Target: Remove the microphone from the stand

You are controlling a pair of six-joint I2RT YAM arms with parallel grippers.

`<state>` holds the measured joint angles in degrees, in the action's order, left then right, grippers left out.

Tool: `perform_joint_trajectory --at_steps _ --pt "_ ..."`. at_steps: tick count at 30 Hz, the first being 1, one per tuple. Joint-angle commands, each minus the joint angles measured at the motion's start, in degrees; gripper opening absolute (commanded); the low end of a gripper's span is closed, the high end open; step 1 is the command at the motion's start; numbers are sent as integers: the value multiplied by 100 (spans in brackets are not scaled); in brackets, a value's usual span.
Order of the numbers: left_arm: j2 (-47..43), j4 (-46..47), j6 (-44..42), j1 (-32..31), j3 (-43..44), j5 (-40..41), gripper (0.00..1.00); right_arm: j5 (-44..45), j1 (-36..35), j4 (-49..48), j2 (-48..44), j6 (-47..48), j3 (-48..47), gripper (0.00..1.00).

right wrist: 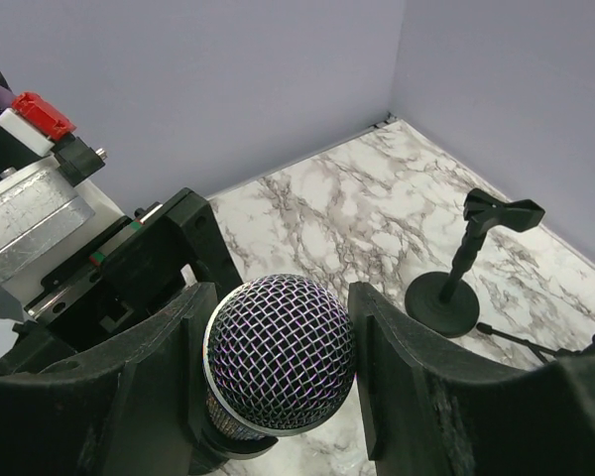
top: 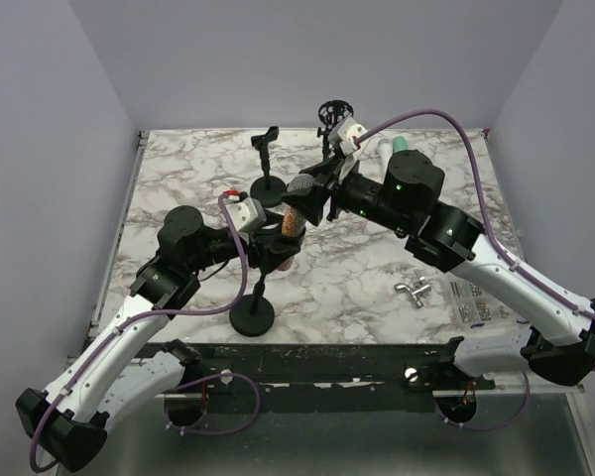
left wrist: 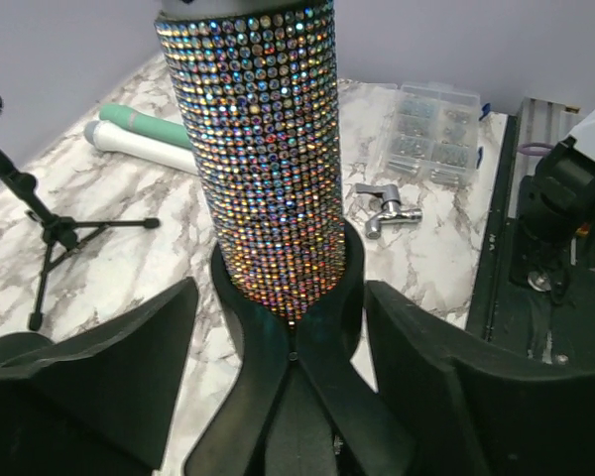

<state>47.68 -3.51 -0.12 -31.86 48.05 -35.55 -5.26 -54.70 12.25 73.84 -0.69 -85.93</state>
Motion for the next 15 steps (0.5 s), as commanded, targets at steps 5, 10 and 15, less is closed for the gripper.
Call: perform_joint_trajectory --at_steps 5,10,15 --pt "-440 181 -252 49 -181 334 90 -64 -119 -561 -151 -295 -34 1" --pt "-456 277 -200 66 -201 -1 99 227 -113 -487 -188 -151 -5 1" --pt "-466 77 -322 134 -98 -216 95 449 -119 -495 -232 -64 58 1"
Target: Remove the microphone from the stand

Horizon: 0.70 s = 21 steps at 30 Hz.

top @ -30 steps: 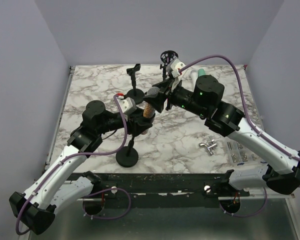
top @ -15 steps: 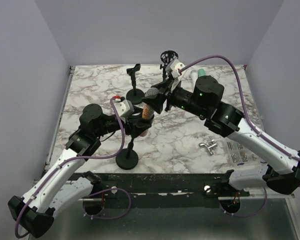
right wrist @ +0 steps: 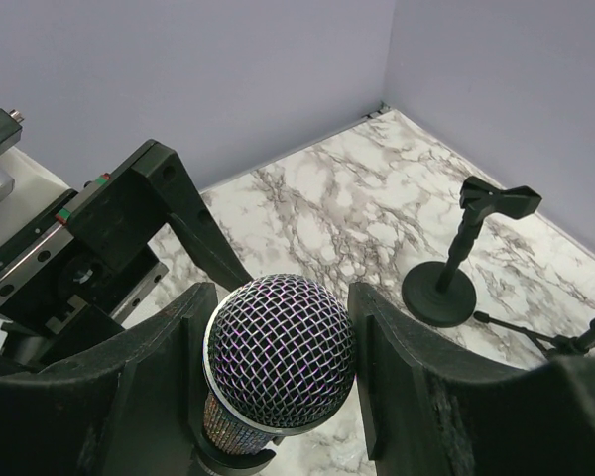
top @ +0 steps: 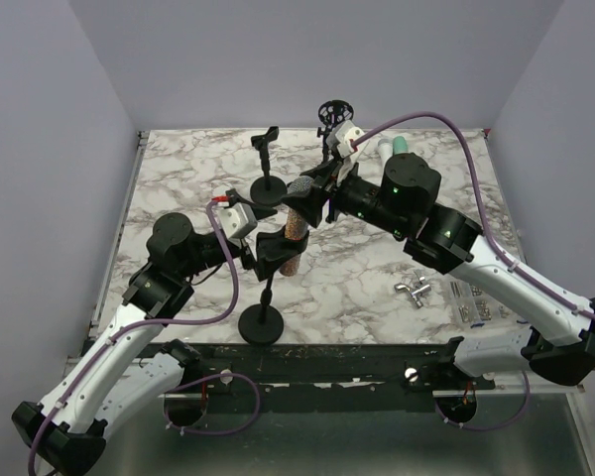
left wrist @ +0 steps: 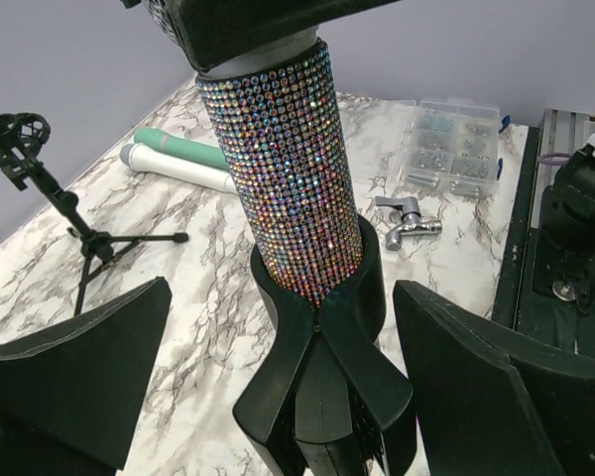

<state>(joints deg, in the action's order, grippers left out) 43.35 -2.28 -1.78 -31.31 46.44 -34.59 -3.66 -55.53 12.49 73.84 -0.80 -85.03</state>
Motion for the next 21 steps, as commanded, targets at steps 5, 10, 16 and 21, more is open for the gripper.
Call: perform_joint_trajectory --at_steps 5,10,16,21 --pt "15 -283 -231 90 170 -409 97 331 -35 -555 -267 -14 -6 1" --pt "76 -381 -262 99 252 -595 93 542 -31 -527 -295 19 -42 1" --pt "171 -464 -274 192 366 -601 40 524 -29 -485 -287 18 -96 1" --pt "159 -212 -148 340 264 -612 0 516 -33 -498 -249 18 -119 1"
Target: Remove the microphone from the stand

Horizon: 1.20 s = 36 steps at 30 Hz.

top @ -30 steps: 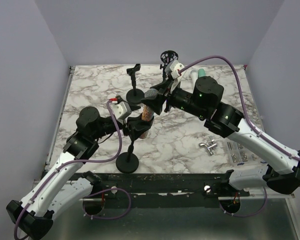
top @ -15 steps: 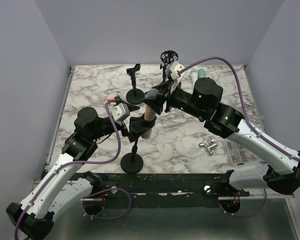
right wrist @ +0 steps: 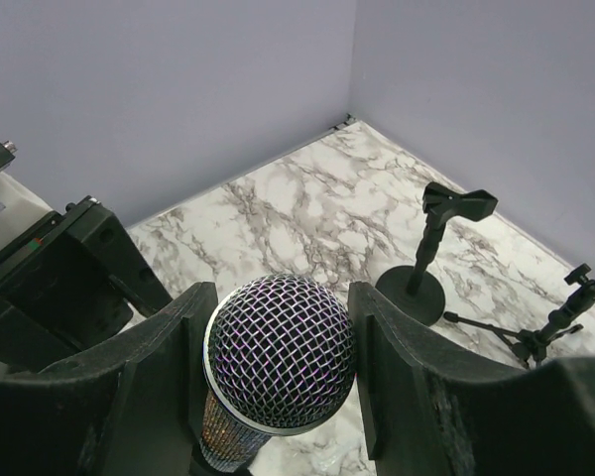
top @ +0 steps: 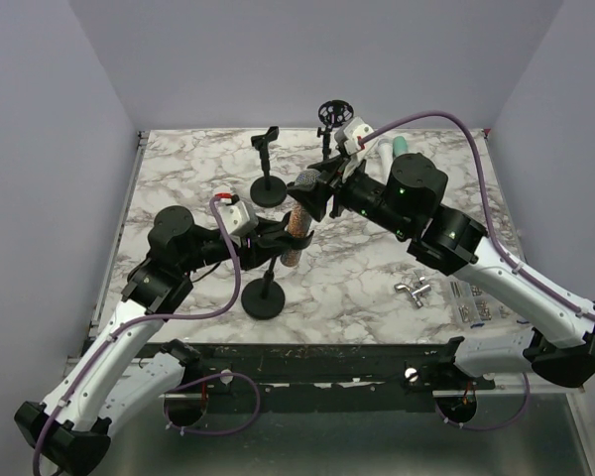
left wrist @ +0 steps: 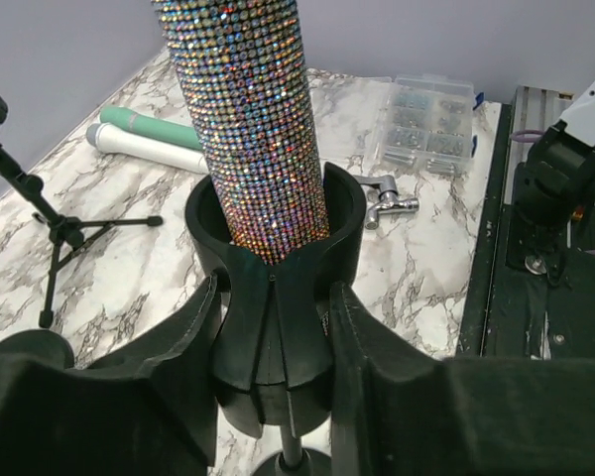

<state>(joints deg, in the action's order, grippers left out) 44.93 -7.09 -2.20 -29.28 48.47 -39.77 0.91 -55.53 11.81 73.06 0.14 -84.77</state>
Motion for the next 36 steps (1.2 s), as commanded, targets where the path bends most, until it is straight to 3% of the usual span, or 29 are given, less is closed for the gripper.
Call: perform_joint_trajectory --at_steps 1,7,13,24,36 --pt "20 302 -82 148 50 -137 0 59 -28 -437 -163 10 -168 1" --pt "207 302 10 236 105 -103 0 454 -32 -231 -12 327 -631 1" --pt "149 377 36 306 37 82 0 1569 -35 -50 -133 942 -917 1" --pt "62 565 80 309 -100 358 0 3879 -3 -677 -522 1524 78 1" --pt "686 199 176 309 223 -174 0 1210 7 -234 -180 594 -912 1"
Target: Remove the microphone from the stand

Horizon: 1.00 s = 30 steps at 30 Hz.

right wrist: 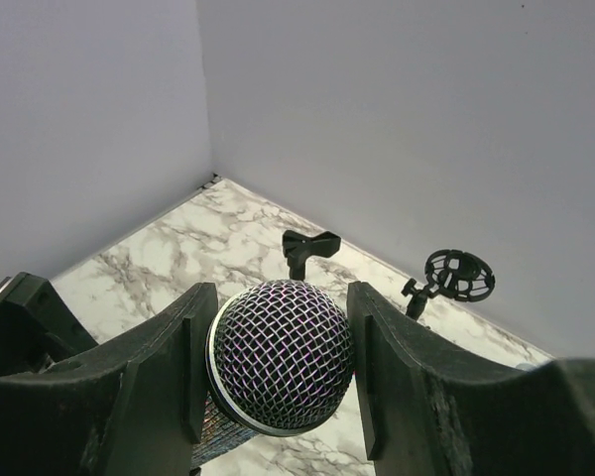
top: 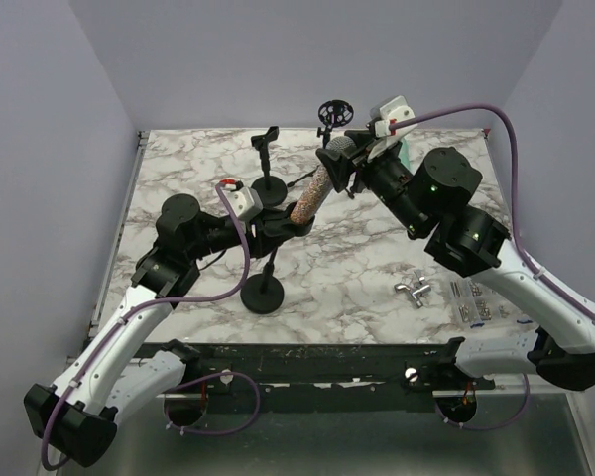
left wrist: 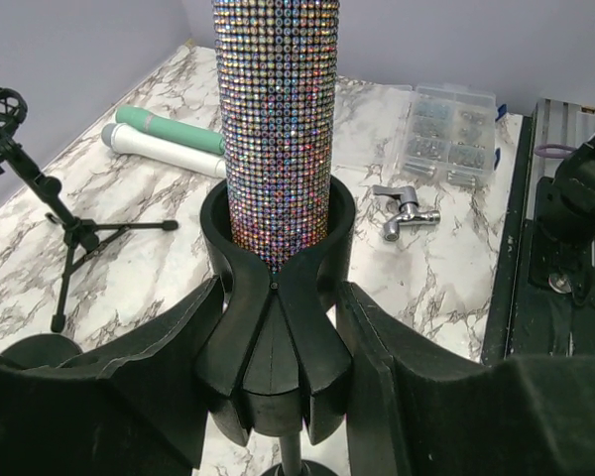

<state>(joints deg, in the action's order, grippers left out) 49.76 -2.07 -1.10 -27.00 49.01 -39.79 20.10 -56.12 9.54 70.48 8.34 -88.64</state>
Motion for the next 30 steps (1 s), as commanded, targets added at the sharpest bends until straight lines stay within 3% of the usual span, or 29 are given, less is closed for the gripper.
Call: perform_joint_trajectory --at_steps 1,3,6,8,14,18,20,21,23,24,30 --pt "225 -312 81 81 183 -235 0 -806 61 22 143 -236 -617 1" --pt "253 -281 82 82 197 -282 0 -977 60 105 236 -254 -758 1" --pt "189 -154 327 81 109 -13 41 -1076 66 145 274 -245 -763 1" --pt "49 23 364 81 -29 119 55 -1074 65 132 266 -237 -719 1" --pt "-65 158 392 81 -121 81 63 -1135 63 95 295 -210 -655 1" --pt "-97 99 345 81 -94 69 63 -1113 57 69 313 -201 -613 1" --pt "-128 97 311 82 -91 27 57 -1114 65 65 318 -201 -593 1" --pt "-124 70 270 81 -73 -41 47 -1103 59 64 324 -201 -581 1" --pt "-75 -90 191 81 47 -127 7 -1042 63 66 326 -201 -575 1" --pt "-32 -153 173 81 96 -118 0 -982 64 78 333 -193 -603 1" --pt "32 -230 137 84 125 -181 0 -535 63 197 412 25 -1025 1"
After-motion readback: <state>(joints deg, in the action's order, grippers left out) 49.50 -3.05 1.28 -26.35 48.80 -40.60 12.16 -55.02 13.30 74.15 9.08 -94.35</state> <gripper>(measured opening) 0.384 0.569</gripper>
